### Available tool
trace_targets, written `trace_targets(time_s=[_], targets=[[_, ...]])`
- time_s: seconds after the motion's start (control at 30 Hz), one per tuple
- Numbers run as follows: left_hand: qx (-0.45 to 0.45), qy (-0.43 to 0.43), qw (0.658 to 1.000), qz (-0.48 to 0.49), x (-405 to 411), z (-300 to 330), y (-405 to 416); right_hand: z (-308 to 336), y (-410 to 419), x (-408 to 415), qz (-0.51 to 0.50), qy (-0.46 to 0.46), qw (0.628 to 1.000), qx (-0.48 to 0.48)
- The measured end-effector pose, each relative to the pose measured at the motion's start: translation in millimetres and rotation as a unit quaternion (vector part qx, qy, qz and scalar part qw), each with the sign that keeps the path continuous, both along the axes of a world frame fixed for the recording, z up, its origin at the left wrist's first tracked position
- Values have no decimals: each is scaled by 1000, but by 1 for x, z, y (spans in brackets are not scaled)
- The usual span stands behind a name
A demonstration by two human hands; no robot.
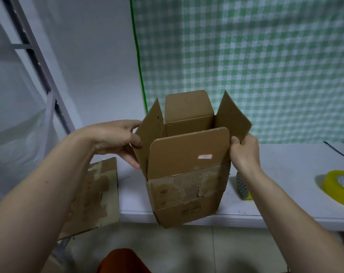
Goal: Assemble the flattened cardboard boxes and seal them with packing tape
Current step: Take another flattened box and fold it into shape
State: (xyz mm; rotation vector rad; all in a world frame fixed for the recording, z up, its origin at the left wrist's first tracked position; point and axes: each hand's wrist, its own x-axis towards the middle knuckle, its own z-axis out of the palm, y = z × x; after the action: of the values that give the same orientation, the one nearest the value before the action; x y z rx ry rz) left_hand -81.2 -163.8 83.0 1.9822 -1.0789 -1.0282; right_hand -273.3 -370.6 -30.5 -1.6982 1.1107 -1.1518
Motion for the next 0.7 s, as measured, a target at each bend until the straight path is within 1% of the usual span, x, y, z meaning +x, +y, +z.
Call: trace_targets(time_s=[0.03, 0.07, 0.1, 0.17, 0.2, 0.23, 0.27, 0.33, 0.37, 0.4, 0.57, 0.7], targets=[[-16, 11, 1000, 21, -2, -1, 2, 0, 0, 0, -1, -1, 1000, 2], [-41, 8, 997, 63, -3, -4, 2, 1, 1, 0, -2, -2, 1000, 3], [-67, -17, 990, 119, -2, -9, -1, 1, 0, 0, -2, -2, 1000, 6], [-99, -135, 965, 203, -2, -25, -11, 2, 2, 1, 1, 1, 1000, 8], [-102, -196, 950, 219, -1, -35, -16, 2, 3, 1, 5, 0, 1000, 6], [-102, -235, 940, 227, -2, -43, -21, 2, 5, 1, 10, -4, 1000, 5], [-100, -244, 935, 237, -3, -50, -25, 3, 7, 1, 19, -10, 1000, 3], [-96, -193, 939, 269, -4, -59, -33, 3, 9, -2, 34, -20, 999, 4], [-103, -166, 937, 290, -5, -61, -37, 3, 10, -3, 39, -26, 999, 6], [-117, -156, 931, 309, -7, -62, -41, 4, 10, -5, 43, -33, 998, 7], [-182, -195, 886, 378, -14, -58, -53, 13, 7, -9, 49, -66, 997, -12], [-176, -185, 884, 391, -16, -71, -51, 6, 3, -5, 36, -45, 998, -4]])
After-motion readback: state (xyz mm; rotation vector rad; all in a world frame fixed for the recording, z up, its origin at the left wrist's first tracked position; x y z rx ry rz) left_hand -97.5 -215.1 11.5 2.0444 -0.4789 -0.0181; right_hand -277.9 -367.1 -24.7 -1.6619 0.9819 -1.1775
